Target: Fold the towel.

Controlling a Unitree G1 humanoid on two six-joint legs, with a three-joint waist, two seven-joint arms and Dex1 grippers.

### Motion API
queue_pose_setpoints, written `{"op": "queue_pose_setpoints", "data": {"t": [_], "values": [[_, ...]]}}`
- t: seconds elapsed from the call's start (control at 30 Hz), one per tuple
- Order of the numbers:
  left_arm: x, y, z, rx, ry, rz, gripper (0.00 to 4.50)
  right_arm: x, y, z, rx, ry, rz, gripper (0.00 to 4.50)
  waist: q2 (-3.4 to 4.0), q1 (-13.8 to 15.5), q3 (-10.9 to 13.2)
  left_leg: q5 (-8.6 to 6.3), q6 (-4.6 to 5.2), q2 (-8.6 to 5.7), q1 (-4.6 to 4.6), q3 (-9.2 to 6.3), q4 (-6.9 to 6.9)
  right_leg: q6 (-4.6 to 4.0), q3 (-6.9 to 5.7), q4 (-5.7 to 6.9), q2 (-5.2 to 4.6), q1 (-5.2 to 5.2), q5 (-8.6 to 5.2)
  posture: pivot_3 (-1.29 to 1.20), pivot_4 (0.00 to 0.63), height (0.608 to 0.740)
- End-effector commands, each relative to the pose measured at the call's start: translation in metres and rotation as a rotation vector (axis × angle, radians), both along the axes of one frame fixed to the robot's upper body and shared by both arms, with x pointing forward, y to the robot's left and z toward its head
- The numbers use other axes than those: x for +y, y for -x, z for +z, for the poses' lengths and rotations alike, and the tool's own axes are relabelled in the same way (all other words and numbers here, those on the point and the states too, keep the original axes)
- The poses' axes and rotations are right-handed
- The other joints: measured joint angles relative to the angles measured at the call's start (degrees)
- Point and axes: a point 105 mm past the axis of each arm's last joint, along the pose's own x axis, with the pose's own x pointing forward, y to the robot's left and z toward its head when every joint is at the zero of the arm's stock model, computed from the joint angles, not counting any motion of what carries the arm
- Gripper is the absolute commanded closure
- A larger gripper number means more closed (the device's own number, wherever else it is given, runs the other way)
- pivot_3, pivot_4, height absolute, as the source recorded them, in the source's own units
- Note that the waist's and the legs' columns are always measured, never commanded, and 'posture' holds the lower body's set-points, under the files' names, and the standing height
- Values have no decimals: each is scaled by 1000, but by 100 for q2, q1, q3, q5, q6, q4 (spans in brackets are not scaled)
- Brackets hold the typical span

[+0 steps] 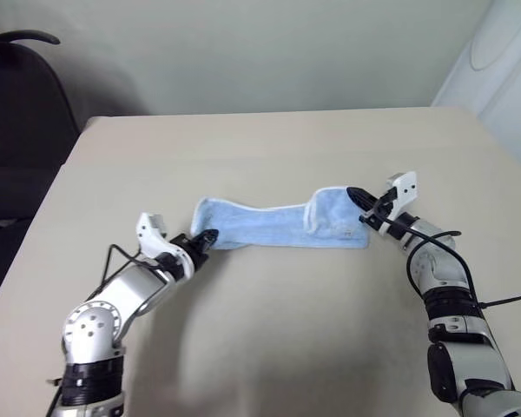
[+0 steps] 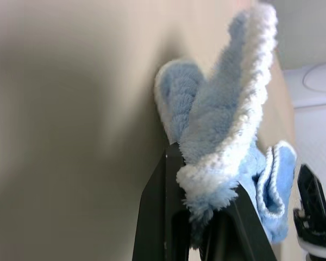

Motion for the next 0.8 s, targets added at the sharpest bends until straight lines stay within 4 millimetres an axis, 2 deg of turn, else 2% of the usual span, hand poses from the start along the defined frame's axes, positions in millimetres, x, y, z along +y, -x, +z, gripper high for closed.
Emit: {"op": "queue_pose_setpoints", "data": {"t": [0.03,0.13,0.2,0.3,0.4,0.47,0.57,0.7,0.8], "values": [[19,3,24,-92,-27,40,4450,-8,0,19,-70,-13,-23,4500,0,-7,0,0,0,0,1,-1,0,0,0,0,0,1,0,0,150,740],[24,1,33,-123,-67,34,4450,-8,-1,20,-70,-14,-24,4500,-1,-7,0,0,0,-1,0,-6,0,0,0,0,-1,0,0,0,150,740],[16,-3,45,-166,-113,-10,4450,-7,-2,21,-73,-15,-24,4500,-1,-6,1,0,0,-1,0,-8,1,-1,0,1,-1,0,0,0,150,740],[-6,-8,64,-239,-188,-114,4450,-6,-2,22,-78,-16,-25,4500,-4,-2,2,0,0,-2,-2,-12,2,-1,-3,0,-1,1,0,0,150,740],[-51,-14,80,-324,-315,-315,4450,-9,-3,24,-84,-17,-37,4500,-5,6,3,0,0,-5,-5,-14,4,-2,-4,0,-4,-1,1,0,150,740],[-76,-17,83,-358,-369,-427,4450,-11,-4,25,-87,-17,-49,4500,-5,12,3,0,-1,-9,-9,-16,8,-2,-6,0,-7,0,1,0,150,740],[-122,-18,83,-409,-458,-631,4450,-16,-3,25,-90,-19,-70,4500,-5,-1,3,0,0,-11,-19,-12,8,1,-5,0,-13,-10,3,0,150,740],[-172,-18,81,-468,-514,-848,4450,-29,0,25,-101,-19,-132,4500,-7,-3,5,0,0,-9,-25,-12,12,5,-3,-1,-14,-15,5,0,150,740],[-197,-23,66,-466,-597,-957,4450,-43,2,27,-113,-38,-198,4500,-8,1,5,0,0,-7,-36,-12,16,9,-1,0,-15,-25,7,0,150,740]]}}
